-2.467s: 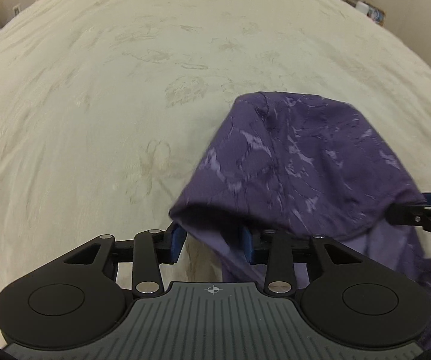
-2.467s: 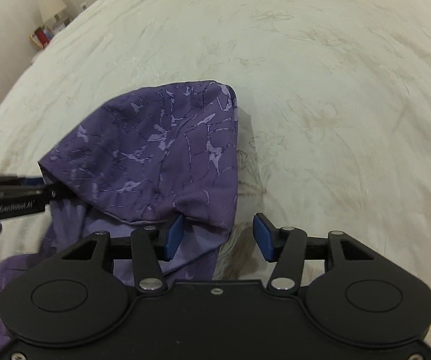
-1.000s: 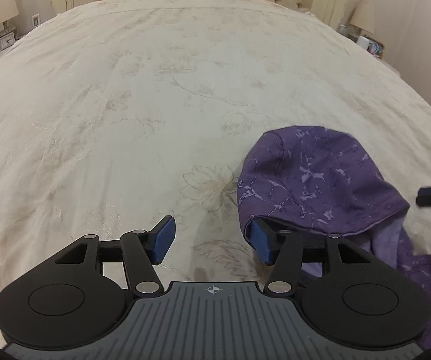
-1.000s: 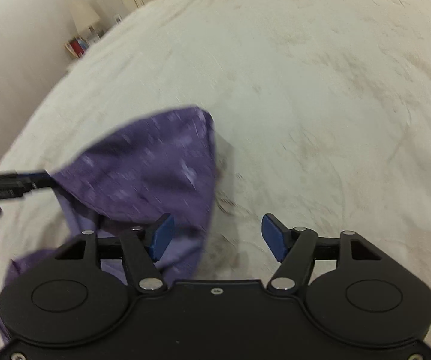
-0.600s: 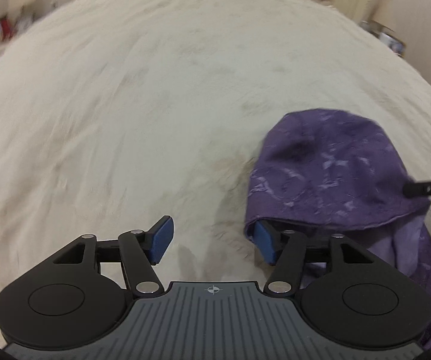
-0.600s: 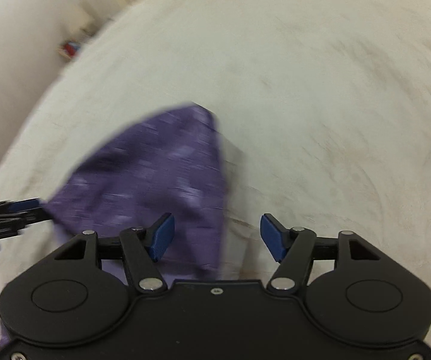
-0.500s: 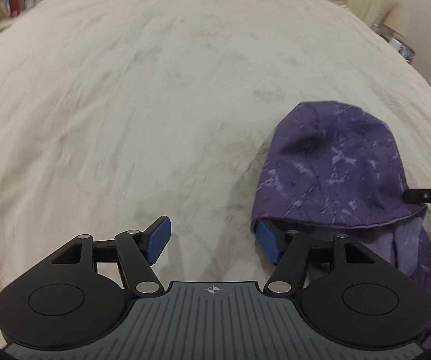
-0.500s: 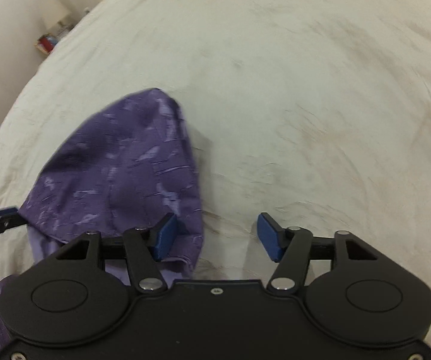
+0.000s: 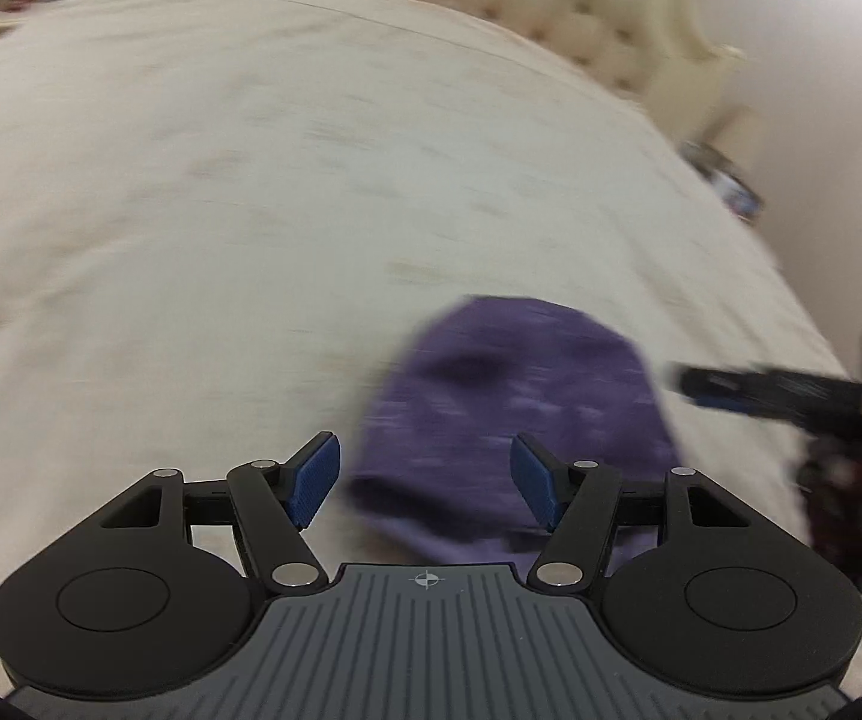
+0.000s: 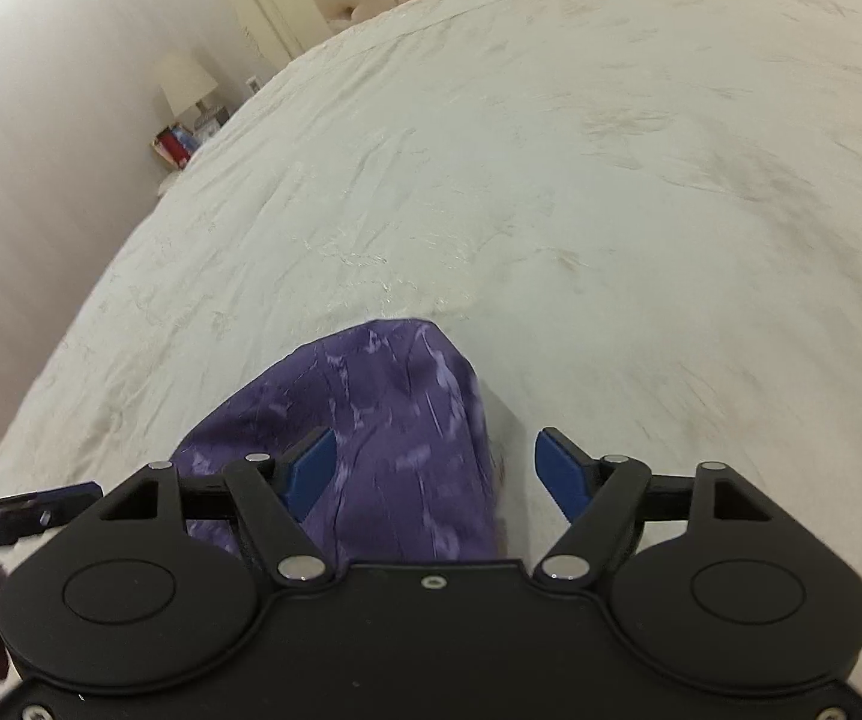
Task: Fold large clothes
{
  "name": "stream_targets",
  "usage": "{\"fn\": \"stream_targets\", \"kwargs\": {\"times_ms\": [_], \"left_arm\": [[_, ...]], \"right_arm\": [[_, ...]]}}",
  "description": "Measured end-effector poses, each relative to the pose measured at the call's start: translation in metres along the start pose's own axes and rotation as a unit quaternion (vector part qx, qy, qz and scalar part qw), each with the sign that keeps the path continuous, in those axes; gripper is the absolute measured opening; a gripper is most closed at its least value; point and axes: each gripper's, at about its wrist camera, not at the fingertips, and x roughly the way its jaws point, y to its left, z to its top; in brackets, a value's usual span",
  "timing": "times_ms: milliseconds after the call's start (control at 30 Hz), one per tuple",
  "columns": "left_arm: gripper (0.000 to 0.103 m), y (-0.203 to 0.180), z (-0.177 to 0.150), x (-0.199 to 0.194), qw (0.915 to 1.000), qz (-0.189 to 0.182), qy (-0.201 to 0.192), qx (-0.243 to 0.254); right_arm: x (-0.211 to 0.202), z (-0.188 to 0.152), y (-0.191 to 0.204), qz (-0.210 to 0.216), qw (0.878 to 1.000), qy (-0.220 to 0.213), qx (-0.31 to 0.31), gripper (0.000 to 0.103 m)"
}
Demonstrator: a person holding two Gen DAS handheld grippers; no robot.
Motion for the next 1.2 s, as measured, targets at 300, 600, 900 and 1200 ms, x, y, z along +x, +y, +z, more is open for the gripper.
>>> {"fn": "stream_targets", "kwargs": {"times_ms": [300,600,900,1200], "left_arm": [[0.061,-0.025,-0.023,0.095,0.9934,-0.077,0.086,0.0],[0.062,-0.028,-0.017,0.093,0.9923,-0.069,0.101,0.02],[0.099,0.007,-0.013,-0.019,0.9858,-0.149,0.038,-0.067],[0.103,0.042,-0.027,-0.067,0.9391,-0.241,0.017,-0.245]], "right_arm": [[0.054,0.024,0.009,-0.02,0.999,0.036,-0.02,0.074],[0.04,0.023,0.038,-0.031,0.994,0.024,-0.104,0.014],[-0.086,-0.031,0.105,0.03,0.962,-0.059,-0.264,0.014],[-0.16,-0.141,0.163,0.035,0.921,-0.043,-0.386,0.014]]}}
